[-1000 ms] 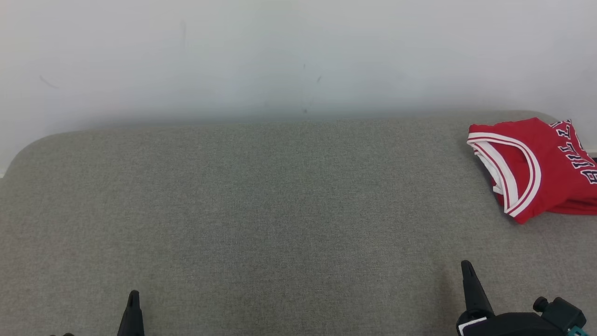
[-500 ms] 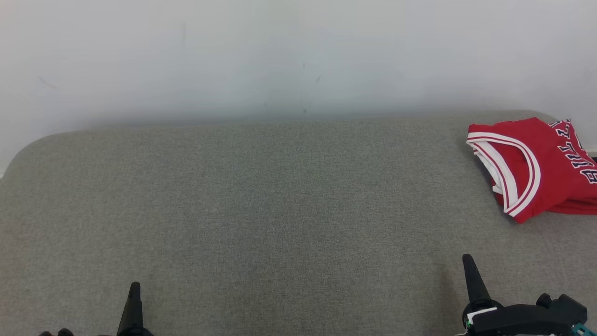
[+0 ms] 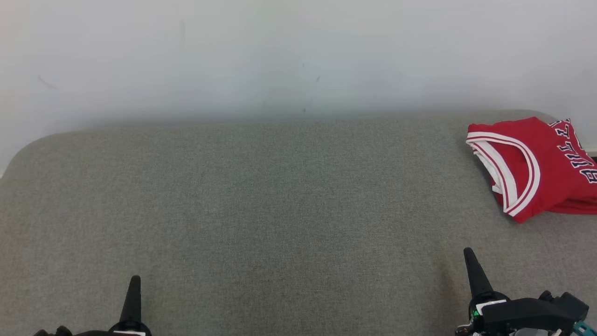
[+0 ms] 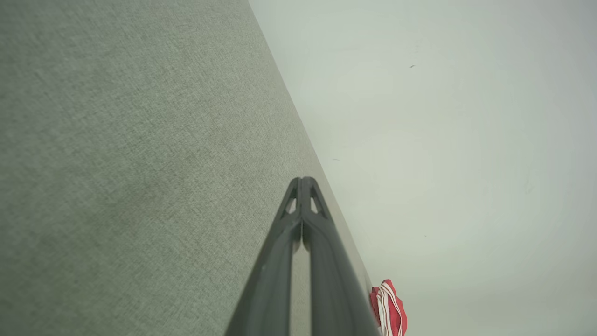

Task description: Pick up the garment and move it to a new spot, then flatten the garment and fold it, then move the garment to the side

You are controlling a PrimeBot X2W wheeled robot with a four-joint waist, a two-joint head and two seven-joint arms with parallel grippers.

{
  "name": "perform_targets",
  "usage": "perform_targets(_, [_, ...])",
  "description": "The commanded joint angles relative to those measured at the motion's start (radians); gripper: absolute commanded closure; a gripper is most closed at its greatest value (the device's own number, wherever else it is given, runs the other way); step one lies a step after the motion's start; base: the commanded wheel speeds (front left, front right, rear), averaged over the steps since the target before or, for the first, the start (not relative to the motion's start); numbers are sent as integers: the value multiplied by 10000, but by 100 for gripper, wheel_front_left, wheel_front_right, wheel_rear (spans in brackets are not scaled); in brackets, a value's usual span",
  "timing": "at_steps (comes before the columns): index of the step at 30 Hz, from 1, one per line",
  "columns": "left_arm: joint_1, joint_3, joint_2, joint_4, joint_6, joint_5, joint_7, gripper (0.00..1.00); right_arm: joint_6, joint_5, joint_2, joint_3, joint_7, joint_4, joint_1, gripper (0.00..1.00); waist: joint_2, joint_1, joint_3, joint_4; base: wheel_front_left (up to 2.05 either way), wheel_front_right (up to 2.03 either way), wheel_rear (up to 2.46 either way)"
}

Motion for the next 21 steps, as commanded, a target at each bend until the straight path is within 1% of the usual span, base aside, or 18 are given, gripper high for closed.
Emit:
perform_targets(1, [-215,40,32,-41,-41,-334,74,100,-14,334,-36,-44,92,-52,-170,100,-1,0,1,-2,0,0,0])
perform_targets(21, [-470,135,33,39,-175,-2020,472,100,-17,1943,-5,-218,520,-10,-373,100,-1,0,7,-20,0,0,0])
